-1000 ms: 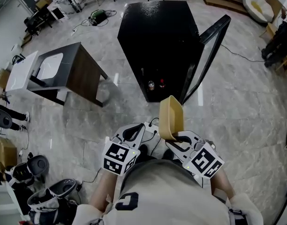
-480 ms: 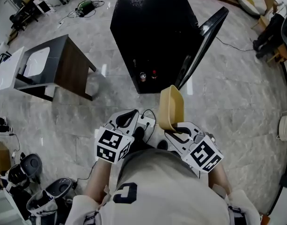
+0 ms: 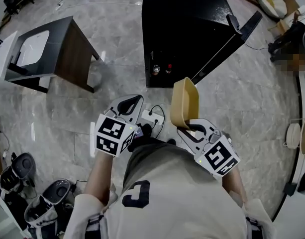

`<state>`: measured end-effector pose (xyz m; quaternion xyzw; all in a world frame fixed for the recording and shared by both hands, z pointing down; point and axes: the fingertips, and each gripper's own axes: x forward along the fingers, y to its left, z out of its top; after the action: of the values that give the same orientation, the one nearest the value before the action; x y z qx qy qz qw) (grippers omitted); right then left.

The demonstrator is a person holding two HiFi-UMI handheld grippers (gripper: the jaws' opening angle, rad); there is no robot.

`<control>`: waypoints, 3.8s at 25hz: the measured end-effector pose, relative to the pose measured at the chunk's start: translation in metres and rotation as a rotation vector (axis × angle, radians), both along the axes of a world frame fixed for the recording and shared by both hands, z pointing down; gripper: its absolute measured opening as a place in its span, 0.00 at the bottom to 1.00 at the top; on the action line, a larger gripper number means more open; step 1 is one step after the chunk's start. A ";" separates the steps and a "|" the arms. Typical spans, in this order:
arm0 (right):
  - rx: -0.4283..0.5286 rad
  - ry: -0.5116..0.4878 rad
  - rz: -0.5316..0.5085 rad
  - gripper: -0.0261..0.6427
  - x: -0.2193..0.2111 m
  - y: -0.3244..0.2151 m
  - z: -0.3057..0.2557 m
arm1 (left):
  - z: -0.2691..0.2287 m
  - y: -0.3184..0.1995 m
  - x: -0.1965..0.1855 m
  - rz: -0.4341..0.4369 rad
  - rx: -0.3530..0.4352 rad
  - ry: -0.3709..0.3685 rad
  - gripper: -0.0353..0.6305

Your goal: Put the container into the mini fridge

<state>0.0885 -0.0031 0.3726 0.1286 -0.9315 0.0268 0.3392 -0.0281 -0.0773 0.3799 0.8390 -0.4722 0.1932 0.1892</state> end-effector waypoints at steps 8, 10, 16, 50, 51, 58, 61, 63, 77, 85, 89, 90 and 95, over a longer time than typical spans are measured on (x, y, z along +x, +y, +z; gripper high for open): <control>0.016 0.065 0.008 0.12 -0.043 -0.012 0.005 | 0.026 -0.005 -0.032 0.092 -0.051 -0.027 0.14; 0.013 0.075 0.015 0.12 -0.050 -0.013 0.006 | 0.032 -0.005 -0.039 0.109 -0.063 -0.040 0.14; 0.000 0.112 0.012 0.12 -0.068 -0.019 0.015 | 0.041 -0.010 -0.062 0.113 -0.076 -0.035 0.14; 0.100 0.450 -0.536 0.12 -0.024 -0.191 0.221 | 0.067 -0.059 0.001 -0.286 -0.222 -0.018 0.14; 0.097 0.457 -0.545 0.12 -0.025 -0.193 0.227 | 0.069 -0.057 0.001 -0.291 -0.229 -0.015 0.14; 0.104 0.518 -0.545 0.12 -0.031 -0.220 0.277 | 0.086 -0.055 0.001 -0.302 -0.250 0.006 0.14; 0.114 0.535 -0.531 0.12 -0.034 -0.234 0.296 | 0.093 -0.053 0.000 -0.301 -0.262 0.008 0.14; 0.127 0.545 -0.521 0.12 -0.035 -0.245 0.305 | 0.097 -0.053 -0.002 -0.305 -0.272 0.012 0.14; 0.200 0.581 -0.493 0.12 -0.059 -0.293 0.341 | 0.120 -0.058 -0.018 -0.284 -0.331 0.032 0.14; 0.246 0.588 -0.463 0.12 -0.067 -0.318 0.352 | 0.127 -0.053 -0.026 -0.297 -0.362 0.034 0.14; 0.275 0.581 -0.448 0.12 -0.071 -0.330 0.358 | 0.135 -0.051 -0.025 -0.302 -0.373 0.035 0.14; 0.281 0.579 -0.445 0.12 -0.072 -0.332 0.359 | 0.136 -0.050 -0.025 -0.303 -0.375 0.037 0.14; 0.307 0.574 -0.435 0.12 -0.086 -0.343 0.363 | 0.140 -0.046 -0.032 -0.309 -0.392 0.038 0.14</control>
<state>0.0023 -0.3461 0.7357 -0.0204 -0.7975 -0.2223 0.5604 -0.0599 -0.1230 0.5195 0.7076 -0.5447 0.2340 0.3844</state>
